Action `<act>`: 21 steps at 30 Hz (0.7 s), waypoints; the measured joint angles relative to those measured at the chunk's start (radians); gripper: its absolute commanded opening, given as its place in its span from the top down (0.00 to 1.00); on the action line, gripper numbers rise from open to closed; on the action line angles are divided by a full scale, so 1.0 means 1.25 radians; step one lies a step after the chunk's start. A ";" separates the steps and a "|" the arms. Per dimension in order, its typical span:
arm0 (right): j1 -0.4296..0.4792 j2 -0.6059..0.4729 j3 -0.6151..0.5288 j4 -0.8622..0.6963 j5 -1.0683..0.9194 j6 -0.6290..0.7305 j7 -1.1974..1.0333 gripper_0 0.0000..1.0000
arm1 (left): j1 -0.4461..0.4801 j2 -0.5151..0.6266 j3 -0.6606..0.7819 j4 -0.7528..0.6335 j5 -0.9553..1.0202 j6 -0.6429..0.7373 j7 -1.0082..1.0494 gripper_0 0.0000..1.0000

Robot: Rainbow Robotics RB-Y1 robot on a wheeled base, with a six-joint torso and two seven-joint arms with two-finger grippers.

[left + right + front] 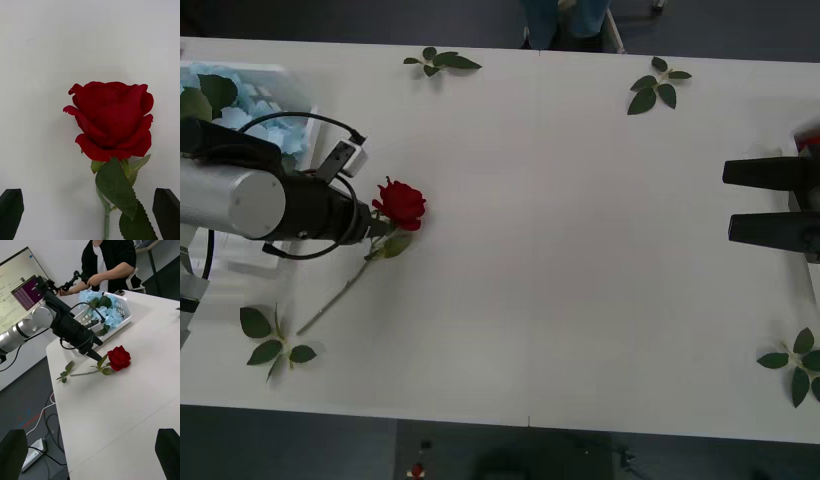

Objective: Put the red flowers into the right box and the blue flowers into the left box

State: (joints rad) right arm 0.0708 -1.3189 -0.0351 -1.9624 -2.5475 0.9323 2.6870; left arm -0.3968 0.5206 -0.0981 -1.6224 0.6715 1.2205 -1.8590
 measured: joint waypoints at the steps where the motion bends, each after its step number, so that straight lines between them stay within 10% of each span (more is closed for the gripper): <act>1: 0.000 0.000 0.000 0.000 0.000 0.000 0.000 0.00 | -0.006 -0.007 -0.001 0.020 -0.004 -0.003 0.000 0.00; 21: 0.000 0.000 0.000 0.000 0.000 0.000 0.000 0.00 | -0.029 -0.073 -0.111 0.115 -0.191 -0.100 0.001 0.00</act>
State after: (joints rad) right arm 0.0708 -1.3189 -0.0347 -1.9625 -2.5475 0.9322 2.6870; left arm -0.4325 0.4292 -0.2367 -1.4788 0.4324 1.0951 -1.8582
